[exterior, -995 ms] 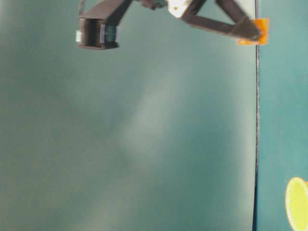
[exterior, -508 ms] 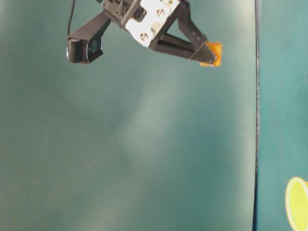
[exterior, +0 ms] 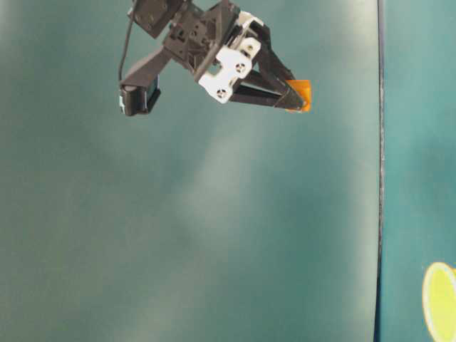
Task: Move the block backward with right arm.
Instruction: 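Lift the held block and carry it backward, away from the tape square, then hold the block raised at the back edge with the right gripper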
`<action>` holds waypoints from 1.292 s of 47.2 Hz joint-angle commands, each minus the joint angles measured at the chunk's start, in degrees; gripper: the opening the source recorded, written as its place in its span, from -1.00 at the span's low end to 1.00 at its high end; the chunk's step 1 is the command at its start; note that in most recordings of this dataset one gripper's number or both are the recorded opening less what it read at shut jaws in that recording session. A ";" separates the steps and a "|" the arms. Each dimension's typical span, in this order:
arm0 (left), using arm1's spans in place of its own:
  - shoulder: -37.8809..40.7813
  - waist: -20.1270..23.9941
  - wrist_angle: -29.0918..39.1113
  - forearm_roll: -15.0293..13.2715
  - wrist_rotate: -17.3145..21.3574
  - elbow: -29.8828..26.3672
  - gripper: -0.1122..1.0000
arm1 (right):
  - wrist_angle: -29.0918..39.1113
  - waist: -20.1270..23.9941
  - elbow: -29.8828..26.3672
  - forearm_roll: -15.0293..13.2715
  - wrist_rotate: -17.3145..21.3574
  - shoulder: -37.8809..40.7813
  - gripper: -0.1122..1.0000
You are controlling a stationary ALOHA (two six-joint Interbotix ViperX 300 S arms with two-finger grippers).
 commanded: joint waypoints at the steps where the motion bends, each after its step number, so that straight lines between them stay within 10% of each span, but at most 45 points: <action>1: 0.18 -0.09 -0.35 0.09 0.18 -1.76 -0.80 | 0.26 -1.85 -2.81 -1.23 -0.09 0.18 -0.07; 61: 0.18 -0.09 -0.35 0.18 0.35 -1.76 -0.80 | -1.14 -10.55 -6.77 -3.08 -0.09 4.57 -0.07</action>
